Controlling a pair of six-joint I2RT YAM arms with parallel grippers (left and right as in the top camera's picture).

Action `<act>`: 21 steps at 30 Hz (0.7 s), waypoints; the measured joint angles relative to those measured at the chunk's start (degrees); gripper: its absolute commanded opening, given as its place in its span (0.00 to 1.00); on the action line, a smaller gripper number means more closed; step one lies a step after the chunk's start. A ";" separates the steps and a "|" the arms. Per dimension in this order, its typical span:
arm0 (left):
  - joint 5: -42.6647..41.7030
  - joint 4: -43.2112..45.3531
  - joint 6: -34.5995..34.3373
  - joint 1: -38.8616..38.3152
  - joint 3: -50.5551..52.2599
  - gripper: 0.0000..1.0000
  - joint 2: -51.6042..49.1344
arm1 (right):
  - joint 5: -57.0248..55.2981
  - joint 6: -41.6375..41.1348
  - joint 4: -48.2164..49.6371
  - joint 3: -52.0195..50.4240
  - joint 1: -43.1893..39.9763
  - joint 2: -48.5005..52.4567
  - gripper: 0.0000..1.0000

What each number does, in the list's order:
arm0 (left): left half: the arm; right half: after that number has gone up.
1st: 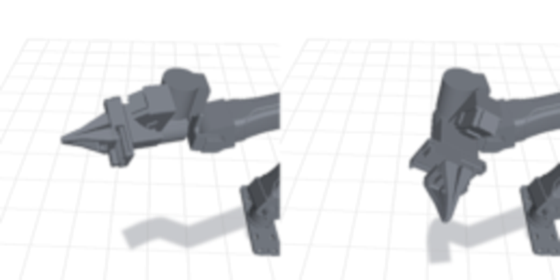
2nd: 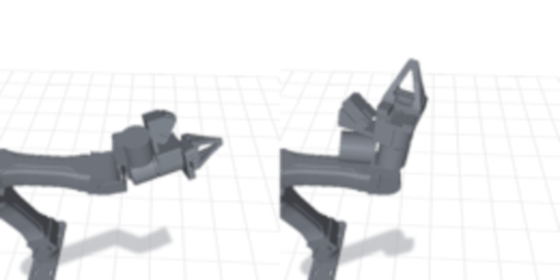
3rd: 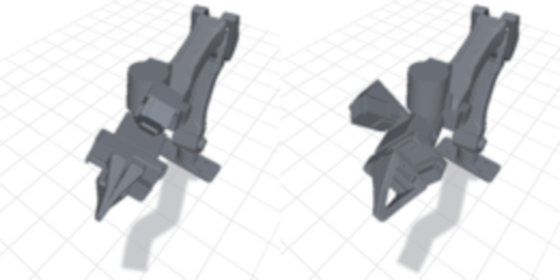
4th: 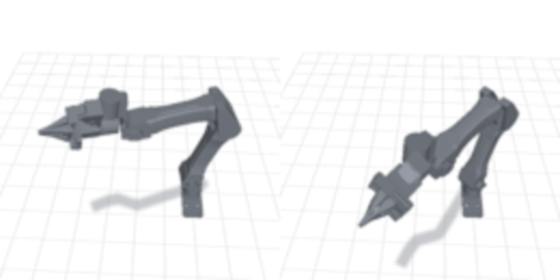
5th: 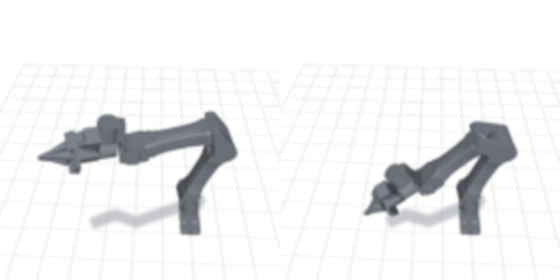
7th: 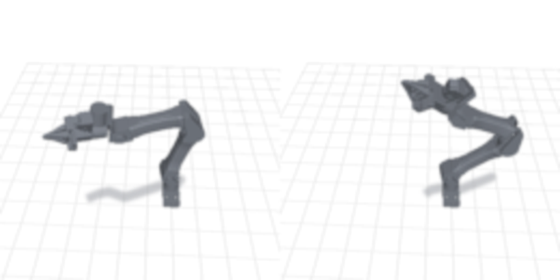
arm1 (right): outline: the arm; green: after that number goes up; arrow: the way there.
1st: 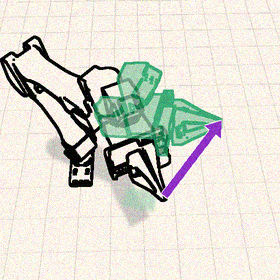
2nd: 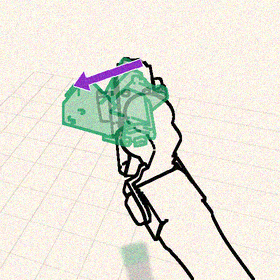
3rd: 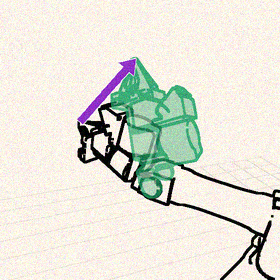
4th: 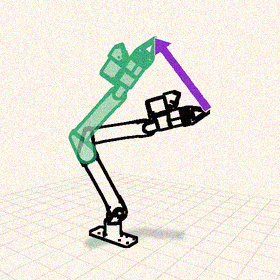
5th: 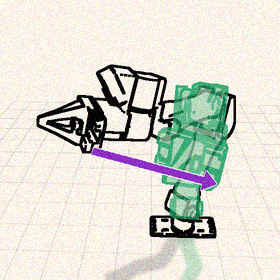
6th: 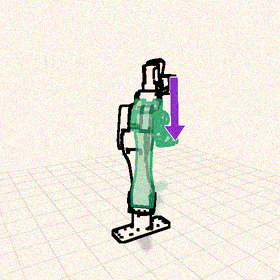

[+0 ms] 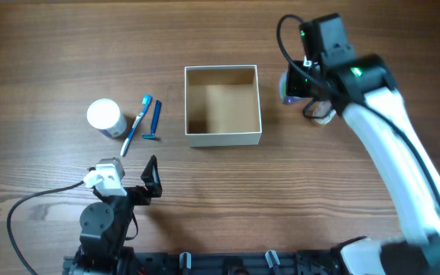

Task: Pack container
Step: 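Carry the soap bottle left and lower it into the white box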

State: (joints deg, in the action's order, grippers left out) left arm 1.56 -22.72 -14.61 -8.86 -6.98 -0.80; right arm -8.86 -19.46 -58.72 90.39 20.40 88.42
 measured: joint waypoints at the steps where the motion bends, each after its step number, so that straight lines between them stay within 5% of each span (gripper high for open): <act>1: 0.00 0.02 0.00 0.00 0.00 1.00 0.00 | -0.20 0.20 0.83 0.52 1.81 -2.43 0.16; 7: 0.00 0.02 0.00 0.00 0.00 1.00 0.00 | 0.09 -0.68 3.28 1.68 12.70 -3.48 0.16; 15: 0.00 0.02 0.00 0.00 0.00 1.00 0.00 | 0.17 -3.69 8.00 1.66 13.51 15.54 0.16; 21: 0.00 0.02 0.00 0.00 0.00 1.00 0.00 | -3.91 -3.91 14.60 1.62 11.58 20.81 0.18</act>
State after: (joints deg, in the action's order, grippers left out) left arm 1.56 -22.70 -14.61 -8.86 -6.98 -0.80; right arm -12.78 -23.38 -44.12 92.01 31.99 109.23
